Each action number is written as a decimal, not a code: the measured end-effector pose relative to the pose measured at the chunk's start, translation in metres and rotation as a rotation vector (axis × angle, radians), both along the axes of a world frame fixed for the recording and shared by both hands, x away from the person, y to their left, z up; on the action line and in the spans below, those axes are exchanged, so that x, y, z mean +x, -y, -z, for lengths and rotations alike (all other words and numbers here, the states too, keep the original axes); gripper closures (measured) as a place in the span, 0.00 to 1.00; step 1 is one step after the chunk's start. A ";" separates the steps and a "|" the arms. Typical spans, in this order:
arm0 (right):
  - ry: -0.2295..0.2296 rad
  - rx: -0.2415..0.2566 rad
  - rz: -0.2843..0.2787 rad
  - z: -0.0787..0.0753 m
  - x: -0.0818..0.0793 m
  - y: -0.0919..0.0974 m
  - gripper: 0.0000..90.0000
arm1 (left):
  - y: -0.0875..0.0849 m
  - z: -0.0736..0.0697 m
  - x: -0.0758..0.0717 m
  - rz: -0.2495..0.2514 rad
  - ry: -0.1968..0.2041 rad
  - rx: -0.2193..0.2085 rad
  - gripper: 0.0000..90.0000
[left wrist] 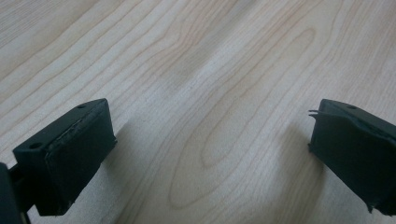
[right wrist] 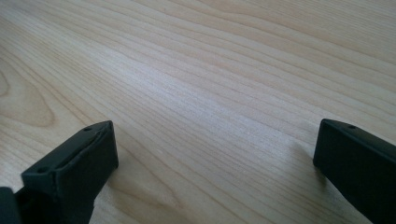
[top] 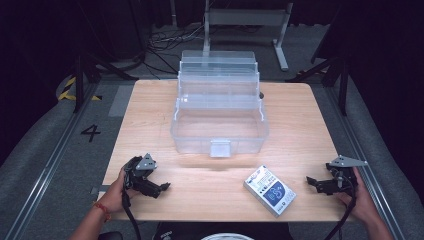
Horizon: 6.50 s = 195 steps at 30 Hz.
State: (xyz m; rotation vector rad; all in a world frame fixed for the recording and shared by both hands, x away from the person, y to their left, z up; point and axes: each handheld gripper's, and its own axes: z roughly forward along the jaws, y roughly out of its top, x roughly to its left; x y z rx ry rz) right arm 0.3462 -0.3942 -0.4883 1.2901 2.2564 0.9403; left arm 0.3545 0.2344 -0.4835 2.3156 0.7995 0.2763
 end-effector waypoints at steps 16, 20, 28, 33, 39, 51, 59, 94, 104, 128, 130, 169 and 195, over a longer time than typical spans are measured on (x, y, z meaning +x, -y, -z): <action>-0.035 -0.038 -0.101 -0.011 -0.004 -0.008 0.21 | 0.001 0.000 -0.007 0.021 0.008 -0.003 0.01; -0.045 -0.047 -0.155 -0.016 -0.009 -0.020 0.20 | 0.001 0.000 -0.007 0.019 0.005 -0.002 0.01; -0.029 -0.022 -0.254 -0.036 -0.029 -0.046 0.21 | 0.001 0.000 -0.006 0.016 0.008 -0.002 0.01; -0.055 -0.011 -0.272 -0.046 -0.033 -0.062 0.22 | 0.001 0.000 -0.006 0.015 0.008 -0.002 0.01; -0.098 -0.062 -0.339 -0.056 -0.036 -0.097 0.21 | 0.001 0.000 -0.006 0.015 0.008 -0.002 0.01; -0.177 -0.129 -0.372 -0.057 -0.034 -0.134 0.17 | 0.001 0.000 -0.006 0.015 0.008 -0.002 0.01; -0.249 -0.126 -0.383 -0.056 -0.026 -0.151 0.16 | 0.001 0.000 -0.006 0.016 0.008 -0.001 0.01; -0.335 -0.278 -0.451 -0.045 -0.005 -0.154 0.04 | 0.026 -0.091 0.003 0.114 0.161 -0.034 0.27; -0.333 -0.288 -0.480 -0.045 -0.005 -0.138 0.04 | 0.084 -0.132 0.028 0.221 0.189 0.126 0.27; -0.338 -0.259 -0.497 -0.035 -0.004 -0.134 0.03 | 0.153 -0.118 0.092 0.375 0.050 0.431 0.50; -0.330 -0.265 -0.496 -0.035 -0.005 -0.134 0.03 | 0.154 -0.119 0.095 0.357 0.033 0.412 0.56; -0.316 -0.285 -0.497 -0.034 -0.008 -0.129 0.04 | 0.146 -0.117 0.075 0.669 -0.051 0.374 0.94; -0.252 -0.248 -0.470 -0.042 -0.006 -0.113 0.05 | 0.049 -0.140 -0.027 0.207 0.279 0.108 0.27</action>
